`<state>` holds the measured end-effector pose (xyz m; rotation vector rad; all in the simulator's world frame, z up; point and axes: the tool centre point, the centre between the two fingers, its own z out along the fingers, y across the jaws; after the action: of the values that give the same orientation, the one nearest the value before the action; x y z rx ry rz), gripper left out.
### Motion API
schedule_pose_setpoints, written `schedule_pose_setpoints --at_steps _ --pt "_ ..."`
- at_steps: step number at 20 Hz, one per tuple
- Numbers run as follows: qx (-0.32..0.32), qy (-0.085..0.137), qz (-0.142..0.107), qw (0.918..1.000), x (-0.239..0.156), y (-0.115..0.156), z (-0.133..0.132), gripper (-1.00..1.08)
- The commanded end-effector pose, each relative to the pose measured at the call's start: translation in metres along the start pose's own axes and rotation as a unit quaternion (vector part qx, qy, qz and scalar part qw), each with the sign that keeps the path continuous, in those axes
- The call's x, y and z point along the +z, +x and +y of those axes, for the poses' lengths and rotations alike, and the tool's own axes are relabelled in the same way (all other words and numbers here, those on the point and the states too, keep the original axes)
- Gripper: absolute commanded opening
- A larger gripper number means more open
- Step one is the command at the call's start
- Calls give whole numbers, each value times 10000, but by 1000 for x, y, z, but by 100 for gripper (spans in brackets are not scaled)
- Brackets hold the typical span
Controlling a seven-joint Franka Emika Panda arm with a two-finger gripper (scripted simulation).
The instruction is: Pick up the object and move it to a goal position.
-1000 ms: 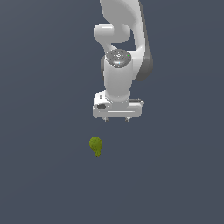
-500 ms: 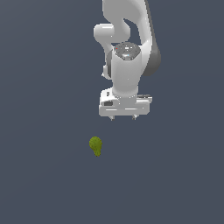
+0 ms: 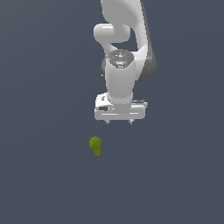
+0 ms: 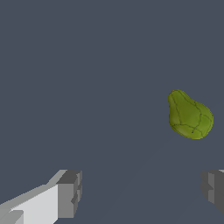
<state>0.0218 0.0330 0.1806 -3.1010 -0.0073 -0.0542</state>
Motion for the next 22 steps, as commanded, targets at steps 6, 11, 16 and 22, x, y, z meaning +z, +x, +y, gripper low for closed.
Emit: schedule_pose_setpoints --at_steps 6,11,16,22 --pt "189 -68 -60 9998 31 23 46 100" --pt "328 -133 -111 9993 58 37 85 100" --pt "414 -182 -146 9989 77 44 111 100" --pt "453 -206 -164 9986 86 46 124 100"
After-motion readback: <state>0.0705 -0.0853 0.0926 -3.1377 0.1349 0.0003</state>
